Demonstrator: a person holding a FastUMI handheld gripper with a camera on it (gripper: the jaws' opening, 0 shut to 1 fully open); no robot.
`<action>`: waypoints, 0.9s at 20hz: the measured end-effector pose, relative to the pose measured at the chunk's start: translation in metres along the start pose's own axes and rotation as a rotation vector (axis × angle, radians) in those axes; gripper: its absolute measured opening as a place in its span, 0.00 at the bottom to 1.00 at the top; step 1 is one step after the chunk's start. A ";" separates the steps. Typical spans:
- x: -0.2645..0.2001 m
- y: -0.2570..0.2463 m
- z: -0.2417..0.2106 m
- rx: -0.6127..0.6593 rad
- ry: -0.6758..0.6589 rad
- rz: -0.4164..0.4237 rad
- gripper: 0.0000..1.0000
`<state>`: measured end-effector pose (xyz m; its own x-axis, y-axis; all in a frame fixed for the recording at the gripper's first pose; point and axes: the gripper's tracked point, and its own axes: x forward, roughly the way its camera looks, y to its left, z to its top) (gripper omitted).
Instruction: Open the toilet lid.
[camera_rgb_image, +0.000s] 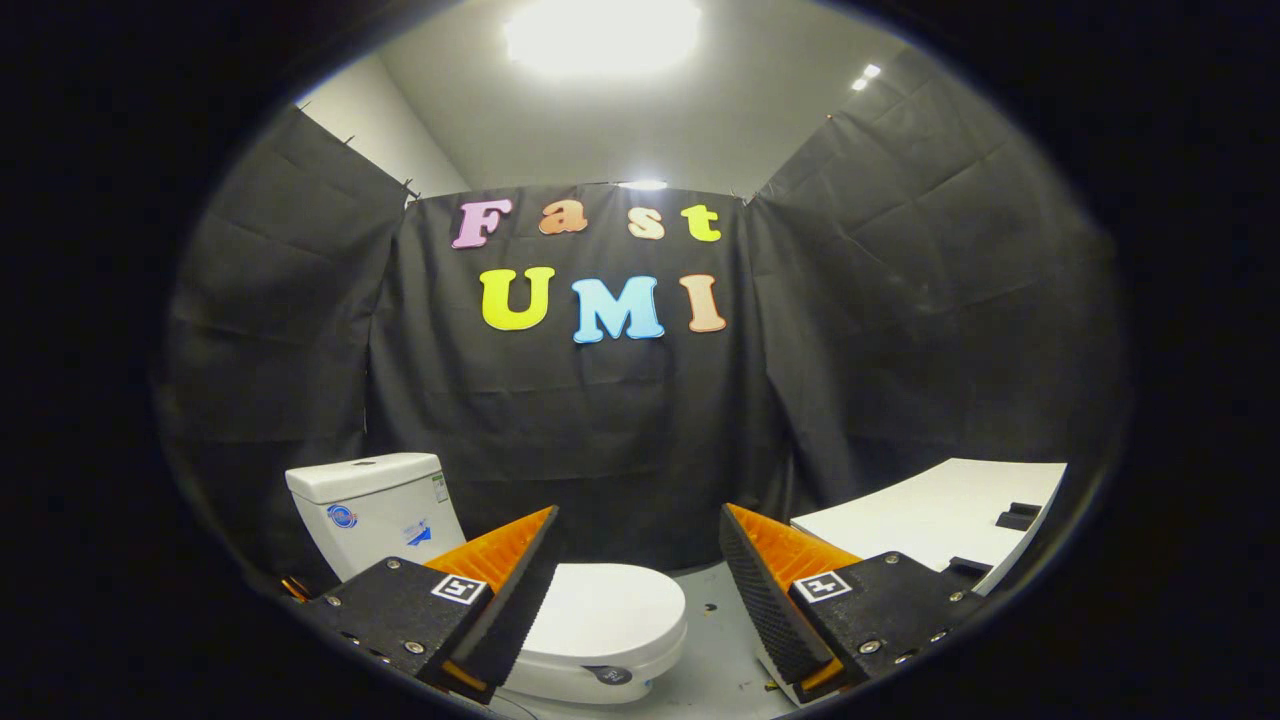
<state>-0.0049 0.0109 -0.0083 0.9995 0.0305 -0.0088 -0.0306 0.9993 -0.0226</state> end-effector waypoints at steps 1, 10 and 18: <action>0.000 0.001 0.000 0.009 0.001 0.005 0.96; 0.010 0.013 -0.025 0.084 0.045 0.061 0.96; 0.031 0.002 -0.067 0.263 0.156 0.076 0.95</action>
<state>0.0252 0.0127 -0.0759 0.9805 0.1215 -0.1547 -0.0813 0.9664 0.2436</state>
